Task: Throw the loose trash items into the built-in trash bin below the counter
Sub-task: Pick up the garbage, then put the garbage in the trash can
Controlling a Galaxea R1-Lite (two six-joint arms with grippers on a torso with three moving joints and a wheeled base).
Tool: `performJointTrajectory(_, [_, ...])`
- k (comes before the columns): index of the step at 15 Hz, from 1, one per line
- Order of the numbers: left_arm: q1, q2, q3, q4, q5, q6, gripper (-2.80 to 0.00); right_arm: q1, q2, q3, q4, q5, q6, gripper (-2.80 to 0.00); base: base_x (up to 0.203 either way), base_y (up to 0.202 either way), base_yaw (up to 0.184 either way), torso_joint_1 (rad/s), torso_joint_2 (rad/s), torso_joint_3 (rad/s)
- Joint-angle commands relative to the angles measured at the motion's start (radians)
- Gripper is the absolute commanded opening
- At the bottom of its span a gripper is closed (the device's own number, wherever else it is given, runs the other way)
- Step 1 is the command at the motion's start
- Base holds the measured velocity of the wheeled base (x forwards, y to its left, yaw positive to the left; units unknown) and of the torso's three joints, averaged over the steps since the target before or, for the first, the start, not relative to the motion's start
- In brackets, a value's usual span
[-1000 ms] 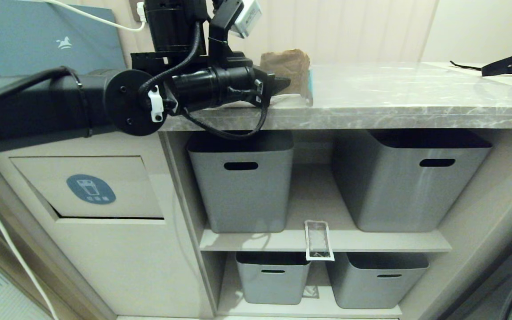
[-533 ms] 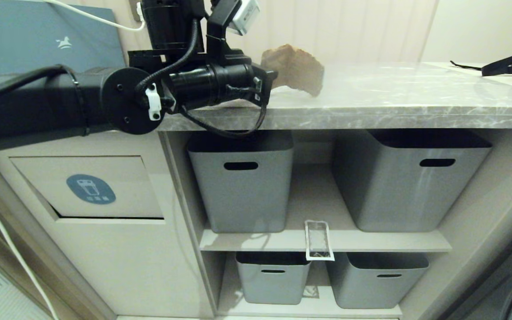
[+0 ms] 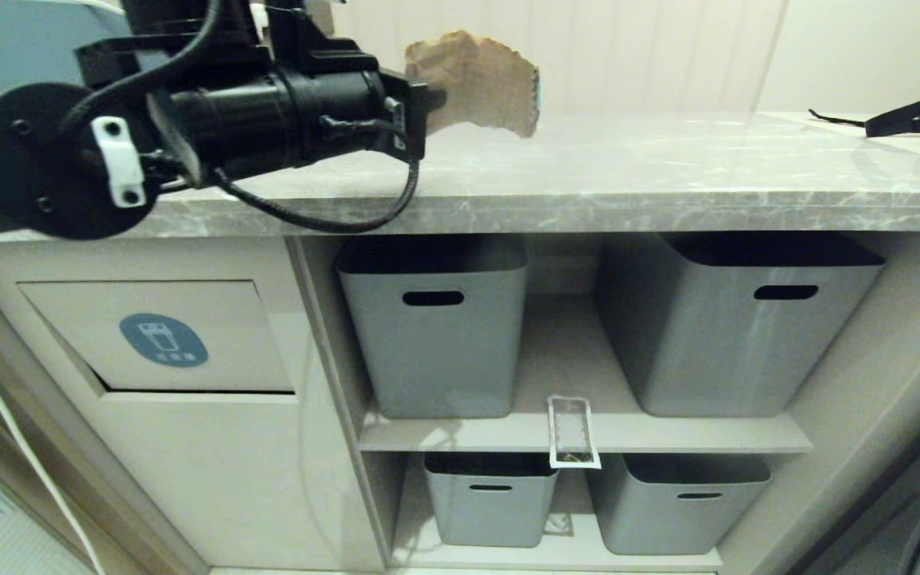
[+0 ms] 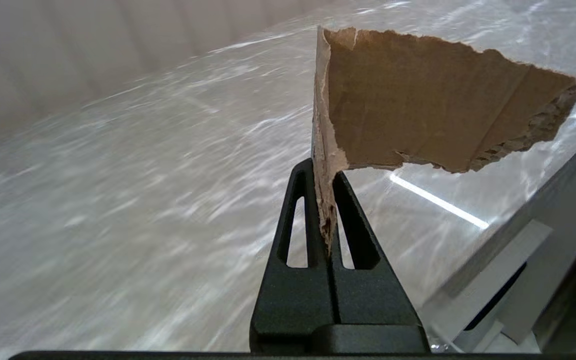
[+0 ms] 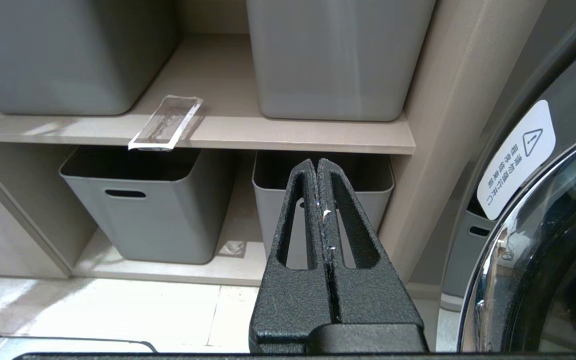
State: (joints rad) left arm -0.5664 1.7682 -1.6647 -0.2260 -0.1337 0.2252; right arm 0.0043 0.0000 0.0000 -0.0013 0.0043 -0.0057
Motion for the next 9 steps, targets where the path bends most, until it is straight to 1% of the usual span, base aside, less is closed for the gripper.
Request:
performJointTrajectory(1, [0.056,-0.210,0.214,-0.084,0.008,-0.009,-2.80,0.000,-0.001,0.000,0.000,0.000,0.000,-2.80,0.000,0.000,0.000,0.000,0.00,0.000])
performJointTrajectory(3, [0.131,-0.337,0.351,-0.163,0.011,-0.027,-2.80,0.002,0.000,0.000,0.000,0.000,0.000,-2.80,0.000,0.000,0.000,0.000,0.00,0.000])
performJointTrajectory(5, [0.250,-0.454,0.459,-0.203,0.012,-0.050,-2.80,0.000,-0.001,0.000,0.000,0.000,0.000,-2.80,0.000,0.000,0.000,0.000,0.00,0.000])
performJointTrajectory(6, [0.314,-0.509,0.510,-0.210,0.013,-0.075,-2.80,0.000,0.000,0.000,0.000,0.000,0.000,-2.80,0.000,0.000,0.000,0.000,0.00,0.000])
performJointTrajectory(8, [0.417,-0.630,0.629,-0.218,0.016,-0.178,-2.80,0.001,-0.001,0.000,0.000,0.000,0.000,-2.80,0.000,0.000,0.000,0.000,0.00,0.000])
performJointTrajectory(9, [0.462,-0.693,0.707,-0.223,0.017,-0.242,-2.80,0.002,-0.002,0.000,0.000,0.000,0.000,-2.80,0.000,0.000,0.000,0.000,0.00,0.000])
